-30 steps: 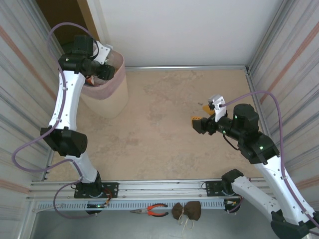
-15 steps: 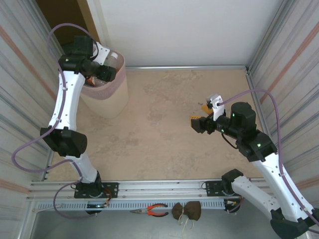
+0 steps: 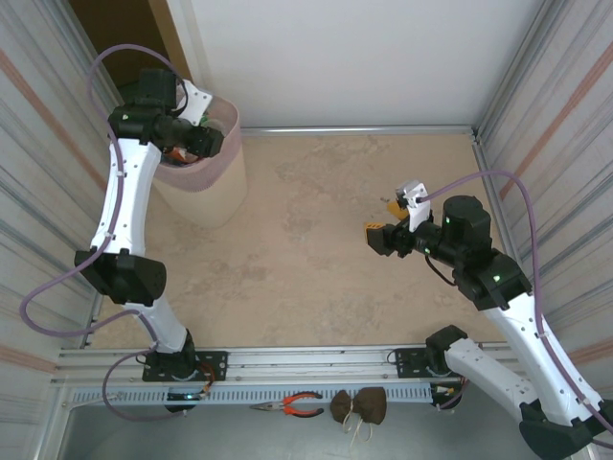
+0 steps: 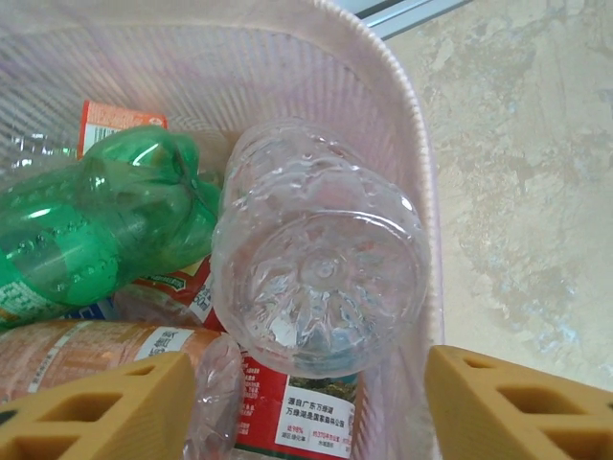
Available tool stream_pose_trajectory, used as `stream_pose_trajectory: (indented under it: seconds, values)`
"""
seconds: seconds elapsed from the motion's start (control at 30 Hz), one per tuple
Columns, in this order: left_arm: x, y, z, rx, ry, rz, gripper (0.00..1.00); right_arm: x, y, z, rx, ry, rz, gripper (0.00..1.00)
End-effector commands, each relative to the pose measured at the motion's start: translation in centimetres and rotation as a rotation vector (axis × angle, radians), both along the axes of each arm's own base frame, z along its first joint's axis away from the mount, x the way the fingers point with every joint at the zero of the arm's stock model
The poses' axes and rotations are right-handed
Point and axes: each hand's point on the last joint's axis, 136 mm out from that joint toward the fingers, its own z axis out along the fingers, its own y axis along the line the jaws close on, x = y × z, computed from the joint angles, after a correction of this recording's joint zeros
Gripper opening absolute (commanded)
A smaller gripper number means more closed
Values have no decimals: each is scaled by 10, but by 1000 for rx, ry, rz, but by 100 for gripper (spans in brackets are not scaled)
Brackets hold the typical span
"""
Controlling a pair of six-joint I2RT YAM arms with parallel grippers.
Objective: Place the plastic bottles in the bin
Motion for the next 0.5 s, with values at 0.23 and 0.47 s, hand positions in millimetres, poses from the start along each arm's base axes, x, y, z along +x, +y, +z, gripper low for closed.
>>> stream_pose_trajectory:
  seconds: [0.23, 0.47]
  values:
    - [19, -19, 54, -113, -172, -37, 39, -1, 0, 20, 29, -34, 2, 73]
    - [41, -29, 37, -155, -133, -62, 28, -3, -3, 18, 23, -30, -12, 73]
